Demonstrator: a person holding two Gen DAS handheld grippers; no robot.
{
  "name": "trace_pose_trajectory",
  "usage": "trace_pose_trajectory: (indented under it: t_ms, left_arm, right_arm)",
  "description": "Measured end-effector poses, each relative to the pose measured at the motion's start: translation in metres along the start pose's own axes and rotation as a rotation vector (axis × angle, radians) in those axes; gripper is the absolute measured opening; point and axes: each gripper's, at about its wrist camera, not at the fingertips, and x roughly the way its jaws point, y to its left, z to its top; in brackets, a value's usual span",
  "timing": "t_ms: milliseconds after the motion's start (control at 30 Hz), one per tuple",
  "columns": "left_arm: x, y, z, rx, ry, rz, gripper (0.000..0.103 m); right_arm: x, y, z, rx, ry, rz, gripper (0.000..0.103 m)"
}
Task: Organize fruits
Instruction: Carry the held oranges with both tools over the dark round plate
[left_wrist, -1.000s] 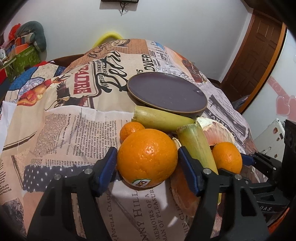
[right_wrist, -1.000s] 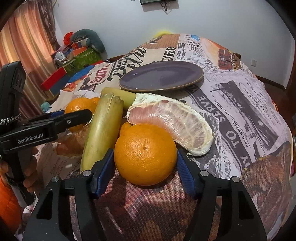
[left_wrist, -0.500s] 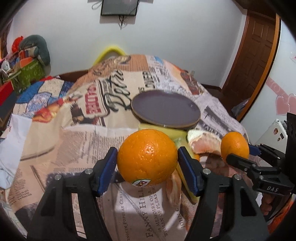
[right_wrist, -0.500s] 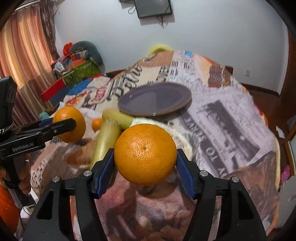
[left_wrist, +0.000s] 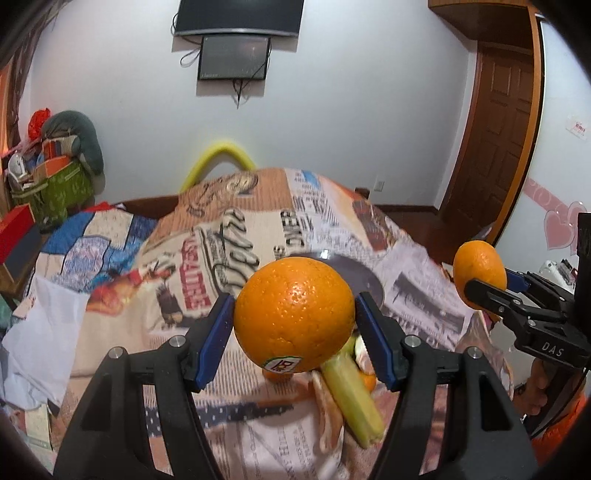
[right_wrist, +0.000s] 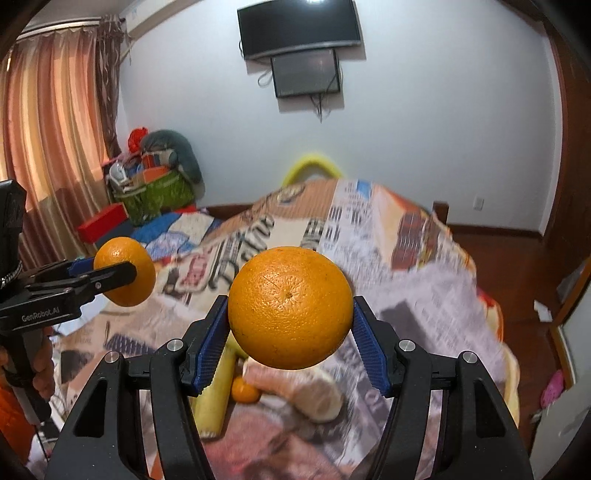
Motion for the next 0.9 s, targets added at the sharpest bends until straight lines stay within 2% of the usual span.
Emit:
trace_pose_trajectory:
  t_ms: [167, 333, 600, 900]
  left_arm:
    - [0.009, -0.003, 0.02, 0.018, -0.024, 0.002, 0.066]
    - [0.027, -0.005, 0.033, 0.042, -0.03, 0.012, 0.066]
    - [0.068, 0.003, 0.044, 0.022, -0.002, 0.009, 0.066]
    - [0.13, 0.009, 0.045, 0.034, 0.09, -0.016, 0.066]
  right_arm:
    - [0.005, -0.003, 0.016, -0.013, -0.05, -0.014, 0.061]
    - [0.02, -0.004, 0.027, -0.031, -0.058, -0.028, 0.061]
    - [0.057, -0.015, 0.035, -0.04, -0.016, -0.055, 0.061]
    - [0.108, -0.03, 0.035, -0.046, 0.082, -0.056, 0.061]
